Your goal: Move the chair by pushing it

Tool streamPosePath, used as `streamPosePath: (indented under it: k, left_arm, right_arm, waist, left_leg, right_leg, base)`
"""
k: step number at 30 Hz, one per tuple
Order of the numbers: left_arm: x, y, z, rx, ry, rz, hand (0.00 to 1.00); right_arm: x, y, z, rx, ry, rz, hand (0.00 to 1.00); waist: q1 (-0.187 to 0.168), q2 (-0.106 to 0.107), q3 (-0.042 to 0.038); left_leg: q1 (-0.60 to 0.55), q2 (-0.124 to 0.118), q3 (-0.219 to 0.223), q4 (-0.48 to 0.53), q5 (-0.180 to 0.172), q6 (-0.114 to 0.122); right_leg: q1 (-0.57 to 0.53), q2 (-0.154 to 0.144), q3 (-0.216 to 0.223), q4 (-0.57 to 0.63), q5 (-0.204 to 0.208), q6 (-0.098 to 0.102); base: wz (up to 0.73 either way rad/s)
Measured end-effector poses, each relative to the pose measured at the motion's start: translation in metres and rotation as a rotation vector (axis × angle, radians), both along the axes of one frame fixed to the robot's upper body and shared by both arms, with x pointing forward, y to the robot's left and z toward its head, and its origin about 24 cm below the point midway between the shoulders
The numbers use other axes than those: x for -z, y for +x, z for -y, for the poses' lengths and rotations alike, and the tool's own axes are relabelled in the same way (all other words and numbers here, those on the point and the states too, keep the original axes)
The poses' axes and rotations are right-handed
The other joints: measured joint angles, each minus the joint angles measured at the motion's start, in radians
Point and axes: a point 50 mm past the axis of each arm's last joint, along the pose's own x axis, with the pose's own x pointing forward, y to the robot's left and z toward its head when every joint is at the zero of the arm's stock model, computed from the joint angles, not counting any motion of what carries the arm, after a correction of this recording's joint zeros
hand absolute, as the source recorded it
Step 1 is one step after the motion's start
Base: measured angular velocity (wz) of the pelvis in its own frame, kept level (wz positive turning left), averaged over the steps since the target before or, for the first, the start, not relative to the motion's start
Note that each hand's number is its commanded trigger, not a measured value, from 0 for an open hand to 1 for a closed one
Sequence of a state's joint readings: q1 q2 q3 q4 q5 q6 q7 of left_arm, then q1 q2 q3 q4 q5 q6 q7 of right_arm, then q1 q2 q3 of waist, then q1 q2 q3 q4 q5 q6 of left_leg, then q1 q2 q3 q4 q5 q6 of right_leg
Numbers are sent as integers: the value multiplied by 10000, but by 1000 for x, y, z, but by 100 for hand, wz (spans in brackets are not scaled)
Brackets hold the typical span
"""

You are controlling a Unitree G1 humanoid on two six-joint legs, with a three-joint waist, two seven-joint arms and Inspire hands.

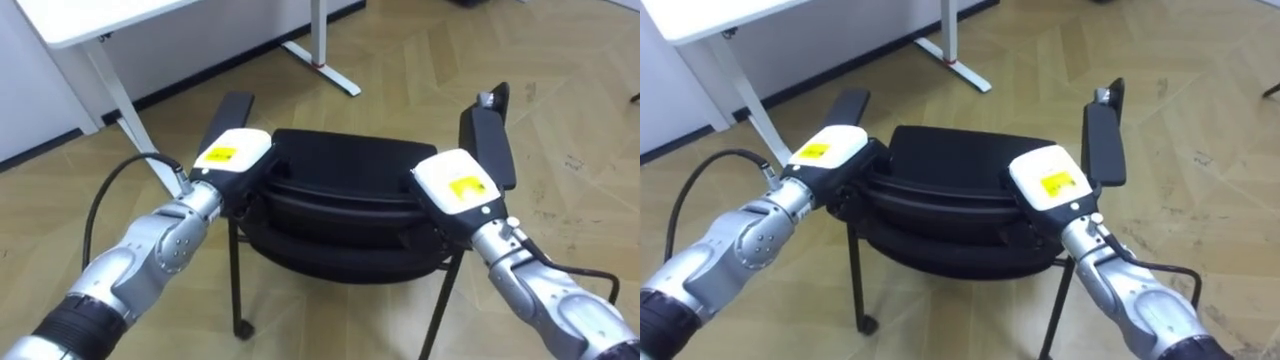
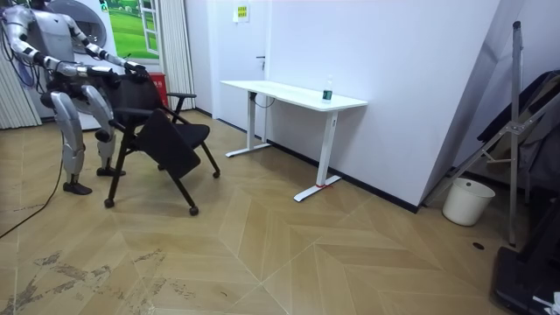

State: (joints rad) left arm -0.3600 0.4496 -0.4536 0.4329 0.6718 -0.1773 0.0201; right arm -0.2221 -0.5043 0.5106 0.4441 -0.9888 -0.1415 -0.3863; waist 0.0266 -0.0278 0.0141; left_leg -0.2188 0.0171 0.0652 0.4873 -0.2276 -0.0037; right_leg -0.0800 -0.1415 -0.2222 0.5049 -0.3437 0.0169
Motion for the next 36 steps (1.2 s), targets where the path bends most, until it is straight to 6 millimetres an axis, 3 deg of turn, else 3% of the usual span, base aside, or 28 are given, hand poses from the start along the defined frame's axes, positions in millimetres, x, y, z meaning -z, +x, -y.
streamPosePath:
  k: [6, 7, 8, 11, 12, 15, 17, 19, 21, 23, 25, 28, 30, 31, 33, 35, 36]
  left_arm:
    - [-7, 10, 3, -132, -97, 150, 100]
    - [-7, 12, 4, -164, -148, 101, 100]
    - [-6, 13, 5, -172, -184, 81, 100]
    - [-6, 14, 4, -226, -192, 171, 100]
    - [-8, 14, 3, -206, -178, 218, 100]
    - [-12, 17, -2, -208, -103, 304, 100]
    - [-13, 17, -5, -220, -61, 385, 100]
    - [-12, 16, -9, -212, 109, 373, 100]
    - [-5, 12, -8, -94, 195, 214, 100]
    - [-2, 9, -7, -87, 233, 112, 100]
    - [-3, 10, -5, -99, 141, 154, 100]
    - [-4, 11, -4, -144, 12, 236, 100]
    - [-5, 10, -4, -160, -32, 276, 100]
    - [-5, 11, -3, -183, -44, 276, 100]
    - [-4, 11, -1, -238, -104, 268, 100]
    - [3, 7, 1, -326, -235, 76, 100]
    - [6, 6, 1, -370, -266, 2, 100]
  right_arm:
    - [-7, 14, 2, -6, -125, 477, 100]
    - [-8, 16, 3, 34, -186, 499, 100]
    - [-8, 17, 2, 36, -188, 515, 100]
    - [-7, 18, 4, 87, -231, 586, 100]
    - [-7, 19, 1, 65, -190, 679, 100]
    - [-9, 21, -2, 46, -144, 859, 100]
    - [-8, 20, -7, 1, -81, 999, 100]
    - [-5, 18, -11, 15, 37, 902, 100]
    - [4, 10, -12, 30, 134, 654, 100]
    - [6, 7, -11, 26, 112, 571, 100]
    - [2, 8, -8, -6, 10, 682, 100]
    - [-4, 10, -7, -138, -122, 824, 100]
    - [-8, 12, -9, -214, -160, 882, 100]
    - [-8, 12, -9, -202, -160, 882, 100]
    - [-9, 13, -6, -126, -243, 817, 100]
    - [-7, 12, -3, -179, -375, 639, 100]
    - [-7, 12, -3, -204, -408, 569, 100]
  waist:
    - [-197, 10, 25]
    - [-198, 125, 90]
    - [-193, 220, 101]
    - [-167, 463, 203]
    - [-152, 452, 198]
    - [-139, 558, 267]
    - [32, 689, 357]
    - [-15, 597, 358]
    - [-277, 245, 244]
    - [-320, 175, 142]
    - [-263, 250, 128]
    - [-308, 392, 41]
    - [-316, 415, 34]
    - [-326, 438, 38]
    - [-516, 440, 59]
    - [-485, 529, 102]
    - [-483, 531, 117]
  left_leg:
    - [-251, -338, 370, 400, -348, 533]
    - [-269, -344, 429, 673, -497, 608]
    - [-320, -346, 429, 914, -709, 676]
    - [-363, -275, 373, 1209, -1000, 822]
    - [-386, -285, 363, 1221, -1020, 859]
    - [-375, -302, 166, 1269, -1053, 998]
    - [-321, -304, -404, 1231, -1114, 940]
    - [-139, -356, -752, 1155, -1115, 847]
    - [98, -509, -987, 1187, -1312, 691]
    - [252, -426, -1094, 1443, -1607, 479]
    - [261, -280, -1227, 1597, -1820, 302]
    - [317, -11, -1391, 1560, -2017, 4]
    - [498, 223, -1279, 1819, -2198, -305]
    - [499, 333, -1168, 2100, -2265, -375]
    - [121, 616, -799, 3515, -2109, -352]
    - [-373, 796, -657, 5268, -1241, -367]
    - [-477, 789, -663, 5603, -933, -348]
  right_leg:
    - [-716, -618, 169, 1353, -140, 389]
    - [-977, -724, 179, 2050, 15, 435]
    - [-1239, -796, 275, 2635, 186, 509]
    - [-1670, -841, 321, 3449, 781, 508]
    - [-1854, -863, 356, 3682, 990, 494]
    - [-2447, -702, 607, 3992, 1053, 480]
    - [-3075, -71, 553, 3212, 745, 416]
    - [-3233, 303, 538, 1968, 907, 293]
    - [-3149, 385, 570, 249, 1477, 75]
    - [-2930, 424, 508, 229, 1915, -154]
    - [-2916, 598, 455, 422, 1910, -168]
    - [-2911, 749, 237, 691, 1672, -523]
    - [-2826, 971, 274, 1251, 1229, -865]
    - [-2785, 1027, 270, 1411, 1083, -927]
    - [-2643, 1152, 287, 1915, 570, -1045]
    - [-2248, 1201, 308, 2337, 13, -1108]
    - [-2118, 1200, 336, 2386, -100, -1116]
  base:
    - [-4]
    - [-11]
    - [-7]
    - [-4]
    - [0]
    - [-15]
    - [-15]
    - [45]
    - [75]
    - [49]
    - [26]
    - [25]
    - [31]
    - [42]
    - [42]
    - [10]
    - [-4]
